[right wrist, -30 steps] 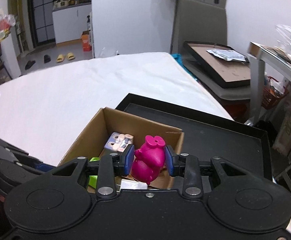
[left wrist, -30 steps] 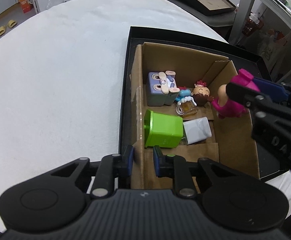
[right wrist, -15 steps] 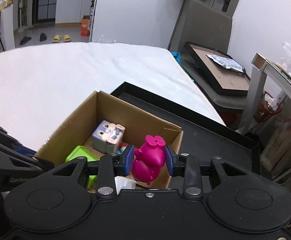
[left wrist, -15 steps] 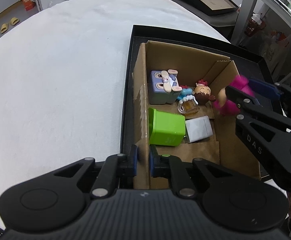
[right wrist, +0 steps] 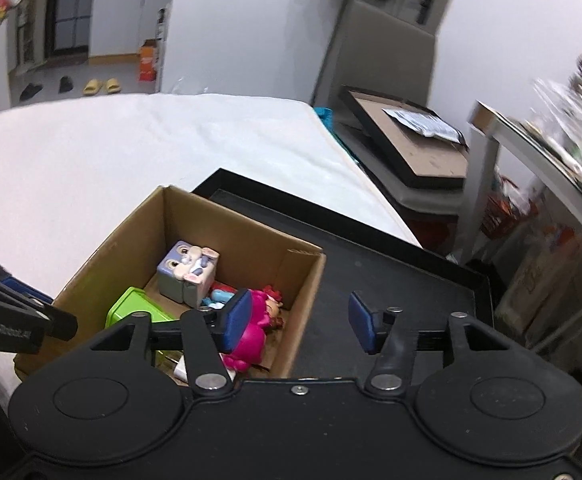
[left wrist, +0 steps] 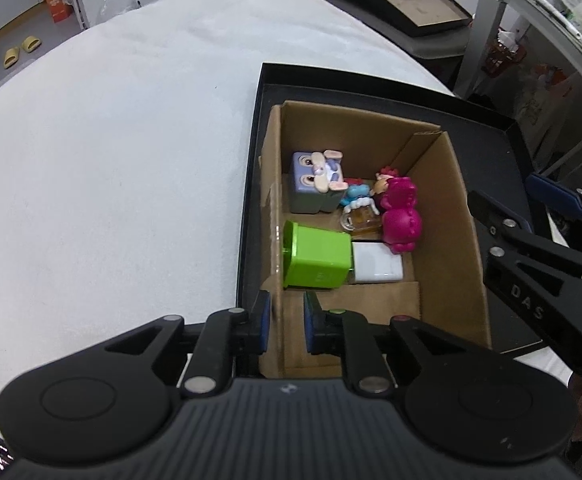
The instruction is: Organize rigid objects
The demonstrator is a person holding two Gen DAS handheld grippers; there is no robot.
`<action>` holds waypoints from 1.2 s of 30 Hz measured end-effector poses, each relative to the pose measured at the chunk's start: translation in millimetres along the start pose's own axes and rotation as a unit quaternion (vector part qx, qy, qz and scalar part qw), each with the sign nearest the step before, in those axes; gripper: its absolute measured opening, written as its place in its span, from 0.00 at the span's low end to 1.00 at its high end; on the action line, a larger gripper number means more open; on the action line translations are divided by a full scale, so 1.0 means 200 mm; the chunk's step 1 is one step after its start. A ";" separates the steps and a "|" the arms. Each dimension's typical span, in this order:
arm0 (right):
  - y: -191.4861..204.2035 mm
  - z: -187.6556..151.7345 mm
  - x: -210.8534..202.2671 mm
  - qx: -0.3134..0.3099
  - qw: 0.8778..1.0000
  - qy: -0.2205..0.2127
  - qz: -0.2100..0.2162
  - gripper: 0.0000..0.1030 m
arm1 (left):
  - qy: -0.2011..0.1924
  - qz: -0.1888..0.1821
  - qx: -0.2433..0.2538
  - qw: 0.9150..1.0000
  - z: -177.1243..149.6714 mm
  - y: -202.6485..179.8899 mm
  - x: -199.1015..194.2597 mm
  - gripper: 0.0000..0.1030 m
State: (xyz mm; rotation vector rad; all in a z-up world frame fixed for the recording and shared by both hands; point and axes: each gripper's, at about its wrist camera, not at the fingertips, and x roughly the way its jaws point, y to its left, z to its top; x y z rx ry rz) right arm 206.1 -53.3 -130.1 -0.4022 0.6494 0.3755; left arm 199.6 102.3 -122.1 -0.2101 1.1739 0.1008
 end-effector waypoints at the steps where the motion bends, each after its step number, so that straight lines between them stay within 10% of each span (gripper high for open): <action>1: -0.02 0.00 -0.02 0.008 1.000 0.001 -0.002 0.55 | -0.001 -0.001 -0.001 1.000 0.00 0.00 -0.01 0.16; 36: -0.22 -0.08 -0.70 0.232 0.972 -0.024 0.021 1.00 | -0.119 -0.032 0.003 0.992 -0.23 0.07 -0.66 0.79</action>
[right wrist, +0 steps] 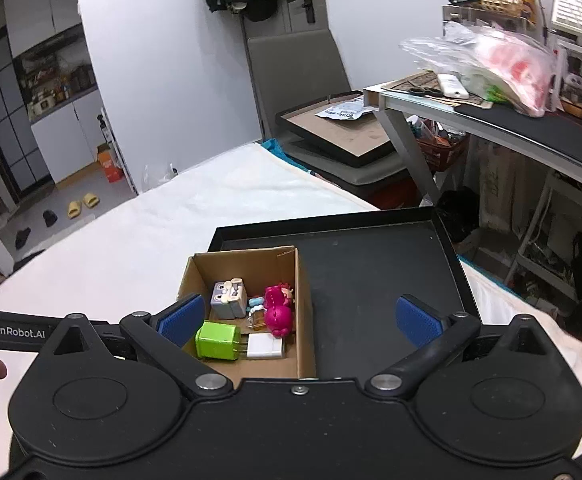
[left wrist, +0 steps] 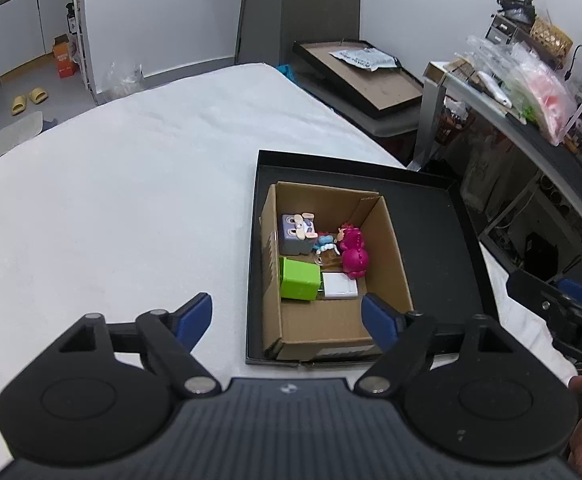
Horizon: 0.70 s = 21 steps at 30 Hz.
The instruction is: Organize rigid objects
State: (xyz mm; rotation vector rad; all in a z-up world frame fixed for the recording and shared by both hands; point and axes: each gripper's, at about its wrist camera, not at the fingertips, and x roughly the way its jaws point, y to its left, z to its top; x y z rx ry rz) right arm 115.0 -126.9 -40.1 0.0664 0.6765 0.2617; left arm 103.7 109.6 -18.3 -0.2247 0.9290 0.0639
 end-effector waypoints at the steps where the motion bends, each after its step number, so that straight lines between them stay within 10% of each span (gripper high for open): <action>1: 0.00 0.00 -0.02 0.004 1.000 -0.001 0.000 1.00 | -0.003 -0.001 0.001 1.000 -0.01 0.00 -0.02 0.79; 21: -0.06 -0.01 -0.41 0.046 0.999 -0.006 0.003 1.00 | -0.038 -0.030 0.034 0.998 -0.15 -0.14 -0.34 0.95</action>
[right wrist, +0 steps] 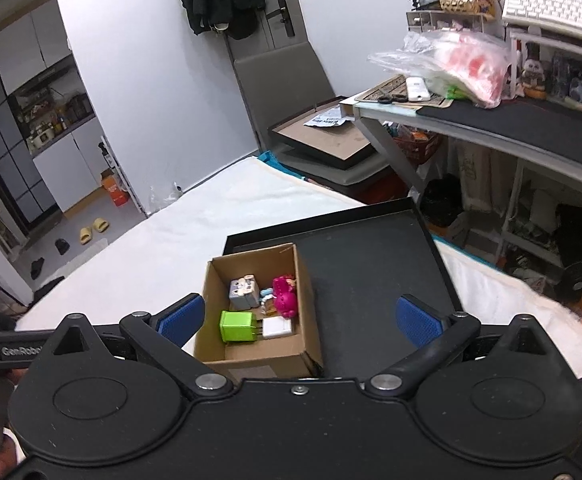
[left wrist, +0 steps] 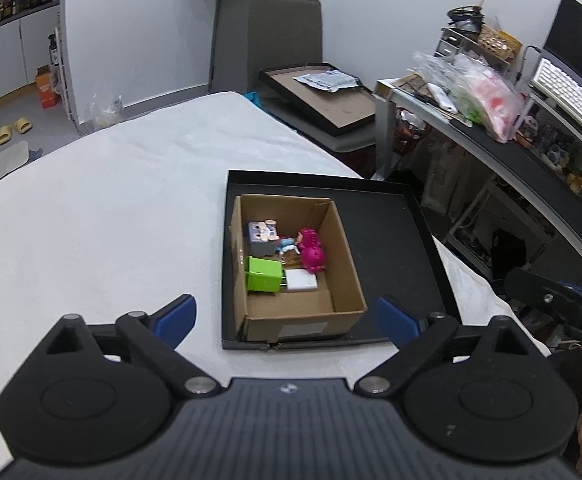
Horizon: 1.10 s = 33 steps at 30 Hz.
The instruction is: Organize rigid objects
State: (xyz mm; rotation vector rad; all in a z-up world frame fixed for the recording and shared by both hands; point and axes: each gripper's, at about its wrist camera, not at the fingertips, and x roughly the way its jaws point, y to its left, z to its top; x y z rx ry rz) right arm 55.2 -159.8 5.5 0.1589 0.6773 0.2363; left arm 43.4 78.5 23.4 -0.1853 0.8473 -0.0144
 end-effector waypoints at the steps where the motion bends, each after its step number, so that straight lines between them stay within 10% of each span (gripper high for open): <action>1: 0.00 0.00 -0.01 -0.003 1.000 0.000 -0.004 1.00 | 0.000 0.000 0.003 1.000 -0.01 -0.01 -0.01 0.96; 33: 0.02 -0.16 -0.26 -0.046 0.998 -0.017 -0.033 1.00 | -0.021 0.013 0.017 1.000 -0.17 -0.11 -0.26 0.98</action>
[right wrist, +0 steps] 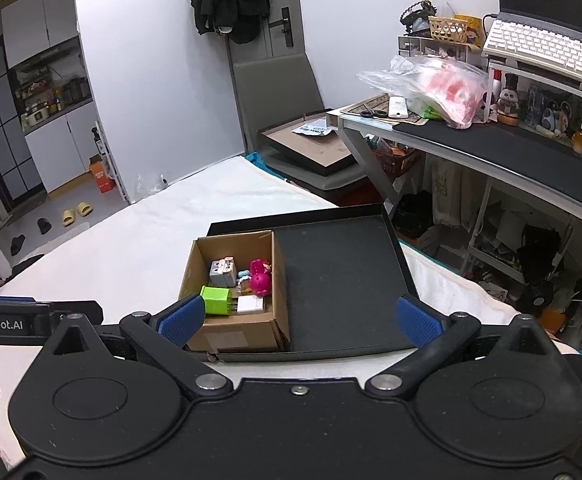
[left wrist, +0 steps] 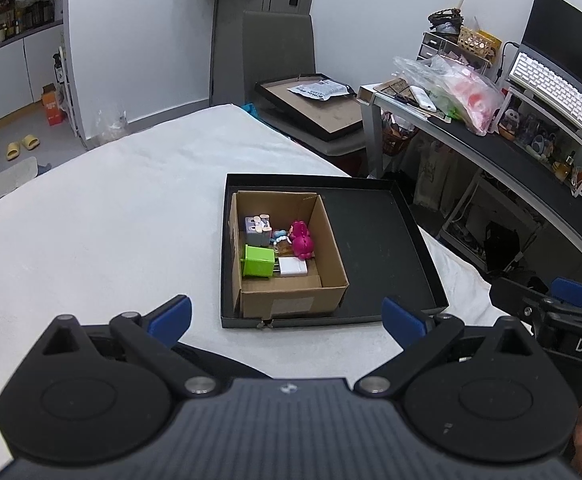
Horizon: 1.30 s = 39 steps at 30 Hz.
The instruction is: Organize rigid objects
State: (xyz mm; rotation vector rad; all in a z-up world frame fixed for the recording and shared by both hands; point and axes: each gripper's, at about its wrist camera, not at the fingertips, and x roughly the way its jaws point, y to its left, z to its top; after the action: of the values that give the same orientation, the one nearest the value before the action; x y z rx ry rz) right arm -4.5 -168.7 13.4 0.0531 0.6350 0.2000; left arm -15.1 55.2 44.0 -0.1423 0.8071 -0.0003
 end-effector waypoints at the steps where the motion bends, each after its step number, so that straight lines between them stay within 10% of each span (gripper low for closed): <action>1: 0.00 0.00 -0.01 -0.001 1.000 0.000 0.003 1.00 | -0.001 0.000 0.001 1.000 0.00 0.00 -0.01 0.98; 39: -0.03 -0.04 -0.12 0.006 1.000 -0.010 0.023 1.00 | -0.002 0.007 0.022 1.000 -0.06 -0.09 -0.07 0.98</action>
State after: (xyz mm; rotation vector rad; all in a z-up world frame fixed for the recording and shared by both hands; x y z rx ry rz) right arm -26.9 -179.1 19.6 0.0806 0.6157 0.2395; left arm -32.7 36.7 48.6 -0.0944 0.8041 -0.0040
